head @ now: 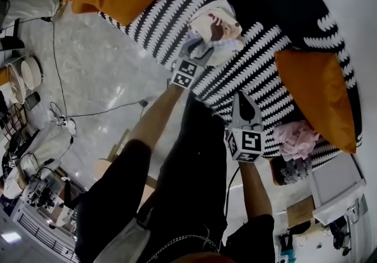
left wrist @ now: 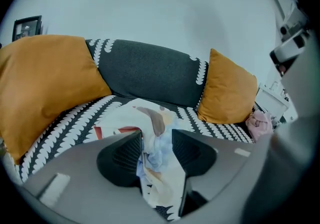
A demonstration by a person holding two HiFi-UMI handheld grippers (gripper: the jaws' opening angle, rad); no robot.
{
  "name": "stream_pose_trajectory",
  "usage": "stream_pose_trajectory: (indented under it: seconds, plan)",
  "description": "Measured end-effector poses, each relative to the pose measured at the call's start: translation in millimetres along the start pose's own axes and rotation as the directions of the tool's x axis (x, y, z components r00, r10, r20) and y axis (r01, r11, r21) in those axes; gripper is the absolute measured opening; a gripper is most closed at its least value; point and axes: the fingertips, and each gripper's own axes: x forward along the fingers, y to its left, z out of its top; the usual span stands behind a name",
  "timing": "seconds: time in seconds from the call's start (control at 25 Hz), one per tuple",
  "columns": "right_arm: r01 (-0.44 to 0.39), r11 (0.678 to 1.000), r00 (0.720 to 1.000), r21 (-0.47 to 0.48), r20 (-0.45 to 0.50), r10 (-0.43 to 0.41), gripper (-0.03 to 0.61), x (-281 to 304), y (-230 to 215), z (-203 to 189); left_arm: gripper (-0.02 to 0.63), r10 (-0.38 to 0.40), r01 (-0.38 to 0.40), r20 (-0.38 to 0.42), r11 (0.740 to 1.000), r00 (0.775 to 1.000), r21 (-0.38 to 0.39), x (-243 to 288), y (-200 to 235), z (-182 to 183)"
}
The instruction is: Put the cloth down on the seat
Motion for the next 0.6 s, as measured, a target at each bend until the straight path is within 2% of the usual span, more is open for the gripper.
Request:
stream_pose_trajectory:
  seconds: [0.2,0.28,0.44,0.56,0.6]
  plan:
    - [-0.002,1.0,1.0,-0.02,0.012,0.002,0.003,-11,-1,8,0.164,0.013,-0.013,0.002,1.0,1.0,0.009,-11,-5,11]
    - [-0.003,1.0,1.0,-0.026,0.016,0.003,0.003,-14,0,11,0.116,0.018,-0.018,0.005,1.0,1.0,0.018,-16,-6,16]
    - [-0.007,0.999,1.0,-0.038,0.029,0.008,0.003,-23,2,18,0.078,0.018,-0.019,0.027,0.999,0.999,0.026,-27,-13,32]
    - [-0.008,0.999,0.999,-0.043,0.041,0.01,0.003,-31,1,25,0.009,0.022,-0.024,0.04,0.999,0.999,0.036,-37,-20,43]
    - [-0.007,0.999,0.999,-0.043,0.046,0.009,0.003,-34,1,27,0.009,0.025,-0.027,0.045,0.999,0.999,0.039,-40,-23,48]
